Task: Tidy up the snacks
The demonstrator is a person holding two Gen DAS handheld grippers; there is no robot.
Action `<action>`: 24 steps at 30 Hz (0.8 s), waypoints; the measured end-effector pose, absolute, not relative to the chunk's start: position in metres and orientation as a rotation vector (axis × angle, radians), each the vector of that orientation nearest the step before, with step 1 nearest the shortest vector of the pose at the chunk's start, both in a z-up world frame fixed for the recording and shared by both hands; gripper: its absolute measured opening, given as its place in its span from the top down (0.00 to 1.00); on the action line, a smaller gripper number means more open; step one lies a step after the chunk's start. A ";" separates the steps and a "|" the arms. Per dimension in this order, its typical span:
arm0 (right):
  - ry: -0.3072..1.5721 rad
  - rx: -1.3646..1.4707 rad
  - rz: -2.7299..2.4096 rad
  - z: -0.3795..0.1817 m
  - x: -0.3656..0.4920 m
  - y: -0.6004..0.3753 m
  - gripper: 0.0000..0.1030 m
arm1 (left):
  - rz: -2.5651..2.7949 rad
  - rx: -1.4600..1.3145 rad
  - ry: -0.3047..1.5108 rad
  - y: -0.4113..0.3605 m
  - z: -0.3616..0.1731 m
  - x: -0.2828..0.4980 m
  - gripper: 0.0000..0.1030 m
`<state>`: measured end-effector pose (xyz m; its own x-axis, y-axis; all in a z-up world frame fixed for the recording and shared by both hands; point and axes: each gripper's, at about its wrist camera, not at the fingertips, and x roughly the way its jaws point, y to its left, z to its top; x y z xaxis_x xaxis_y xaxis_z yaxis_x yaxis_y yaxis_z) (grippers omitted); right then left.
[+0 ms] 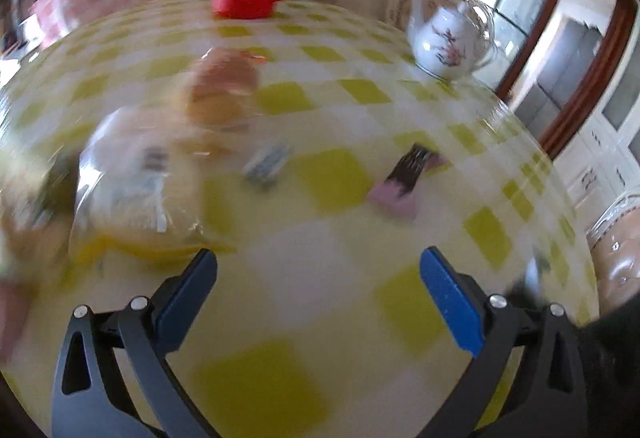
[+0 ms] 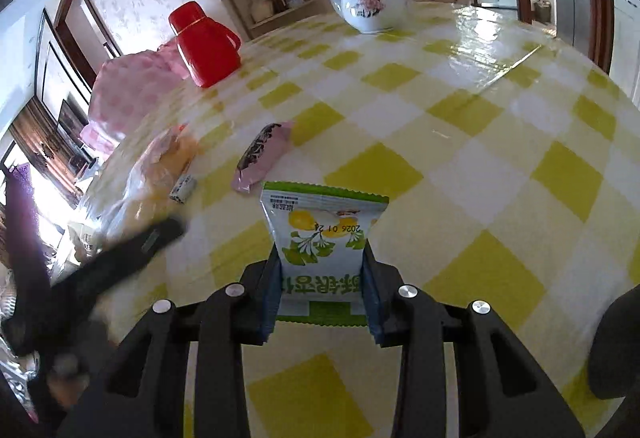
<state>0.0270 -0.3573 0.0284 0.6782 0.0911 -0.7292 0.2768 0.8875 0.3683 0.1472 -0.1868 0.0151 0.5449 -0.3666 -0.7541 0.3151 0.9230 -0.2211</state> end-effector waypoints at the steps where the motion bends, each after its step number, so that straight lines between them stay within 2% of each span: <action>1: 0.827 0.482 -0.112 0.028 0.026 -0.357 0.66 | -0.428 -0.038 0.917 -0.199 0.014 0.156 0.02; 5: 0.833 0.514 -0.117 0.024 0.027 -0.362 0.66 | -0.482 0.150 0.894 -0.255 0.011 0.182 0.01; 6: 0.834 0.522 -0.120 0.024 0.028 -0.363 0.66 | -0.507 0.192 0.890 -0.266 0.009 0.184 0.04; 7: 0.837 0.525 -0.119 0.023 0.028 -0.364 0.66 | -0.531 0.211 0.889 -0.272 0.006 0.185 0.18; 8: 0.838 0.526 -0.119 0.023 0.028 -0.364 0.66 | -0.555 0.224 0.898 -0.278 0.003 0.186 0.26; 9: 0.837 0.525 -0.119 0.024 0.028 -0.364 0.66 | -0.534 0.246 0.886 -0.279 0.000 0.185 0.48; 10: 0.836 0.524 -0.118 0.024 0.029 -0.364 0.66 | -0.528 0.248 0.880 -0.280 0.001 0.183 0.79; 24: 0.819 0.508 -0.105 0.026 0.028 -0.362 0.66 | -0.442 0.069 0.776 -0.171 0.022 0.074 0.80</action>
